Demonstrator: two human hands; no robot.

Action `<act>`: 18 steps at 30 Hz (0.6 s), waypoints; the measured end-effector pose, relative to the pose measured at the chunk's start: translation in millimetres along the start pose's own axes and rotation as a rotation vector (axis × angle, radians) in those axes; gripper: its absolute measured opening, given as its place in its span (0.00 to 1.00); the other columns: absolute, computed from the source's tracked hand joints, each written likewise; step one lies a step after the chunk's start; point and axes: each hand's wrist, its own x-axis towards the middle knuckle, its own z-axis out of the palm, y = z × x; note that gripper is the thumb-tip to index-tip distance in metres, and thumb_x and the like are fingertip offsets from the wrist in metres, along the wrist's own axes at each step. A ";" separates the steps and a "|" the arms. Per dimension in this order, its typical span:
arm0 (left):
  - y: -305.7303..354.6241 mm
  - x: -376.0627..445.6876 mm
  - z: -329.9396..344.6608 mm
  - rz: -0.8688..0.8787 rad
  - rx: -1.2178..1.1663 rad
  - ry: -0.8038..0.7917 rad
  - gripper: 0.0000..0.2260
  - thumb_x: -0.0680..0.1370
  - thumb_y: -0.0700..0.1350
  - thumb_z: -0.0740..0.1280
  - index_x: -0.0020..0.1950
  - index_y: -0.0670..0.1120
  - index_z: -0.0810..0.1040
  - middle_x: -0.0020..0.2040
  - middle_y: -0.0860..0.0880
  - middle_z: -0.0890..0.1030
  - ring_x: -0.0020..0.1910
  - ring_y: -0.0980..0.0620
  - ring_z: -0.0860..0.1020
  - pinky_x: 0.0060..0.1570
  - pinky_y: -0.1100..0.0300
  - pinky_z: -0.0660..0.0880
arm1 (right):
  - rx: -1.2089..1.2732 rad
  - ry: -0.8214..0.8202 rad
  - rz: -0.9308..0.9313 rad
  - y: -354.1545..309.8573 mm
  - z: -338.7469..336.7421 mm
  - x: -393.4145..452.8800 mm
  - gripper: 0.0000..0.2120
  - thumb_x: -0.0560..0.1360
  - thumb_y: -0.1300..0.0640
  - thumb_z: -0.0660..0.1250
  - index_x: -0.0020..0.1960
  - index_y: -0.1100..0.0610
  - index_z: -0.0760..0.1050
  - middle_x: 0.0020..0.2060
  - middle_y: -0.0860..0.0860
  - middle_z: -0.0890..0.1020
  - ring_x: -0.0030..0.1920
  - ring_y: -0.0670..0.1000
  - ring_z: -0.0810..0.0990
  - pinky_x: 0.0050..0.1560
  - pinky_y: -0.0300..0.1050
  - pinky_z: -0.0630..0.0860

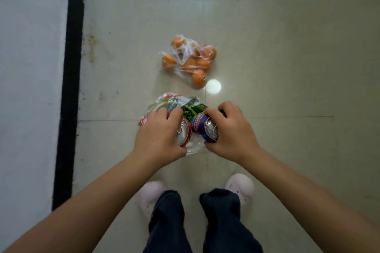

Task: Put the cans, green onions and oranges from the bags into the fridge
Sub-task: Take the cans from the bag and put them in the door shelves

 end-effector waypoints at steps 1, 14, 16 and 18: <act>14.6 -7.3 -31.7 0.022 0.008 0.004 0.30 0.68 0.52 0.71 0.67 0.50 0.65 0.59 0.48 0.71 0.58 0.47 0.70 0.45 0.60 0.67 | 0.021 0.001 0.037 -8.8 -34.8 -1.7 0.32 0.49 0.59 0.80 0.52 0.61 0.76 0.41 0.61 0.77 0.39 0.61 0.77 0.28 0.48 0.76; 282.0 -40.8 -404.2 0.383 0.011 0.258 0.28 0.67 0.52 0.73 0.63 0.49 0.66 0.57 0.48 0.75 0.58 0.47 0.70 0.49 0.57 0.71 | 0.205 0.408 0.383 -39.0 -496.0 -22.6 0.32 0.59 0.58 0.77 0.61 0.57 0.73 0.53 0.58 0.74 0.54 0.57 0.73 0.52 0.42 0.69; 331.0 -33.8 -437.7 0.423 -0.013 0.296 0.27 0.67 0.51 0.73 0.63 0.49 0.67 0.57 0.48 0.75 0.58 0.46 0.71 0.48 0.59 0.68 | 0.194 0.457 0.379 -15.4 -550.7 -25.2 0.32 0.58 0.58 0.77 0.61 0.56 0.73 0.53 0.58 0.74 0.54 0.56 0.74 0.51 0.40 0.68; 382.2 -24.0 -465.5 0.447 -0.045 0.325 0.28 0.66 0.50 0.73 0.62 0.48 0.67 0.57 0.48 0.76 0.56 0.46 0.71 0.47 0.60 0.66 | 0.164 0.494 0.357 15.6 -603.7 -26.7 0.33 0.58 0.57 0.78 0.61 0.54 0.72 0.53 0.57 0.75 0.53 0.55 0.73 0.49 0.38 0.65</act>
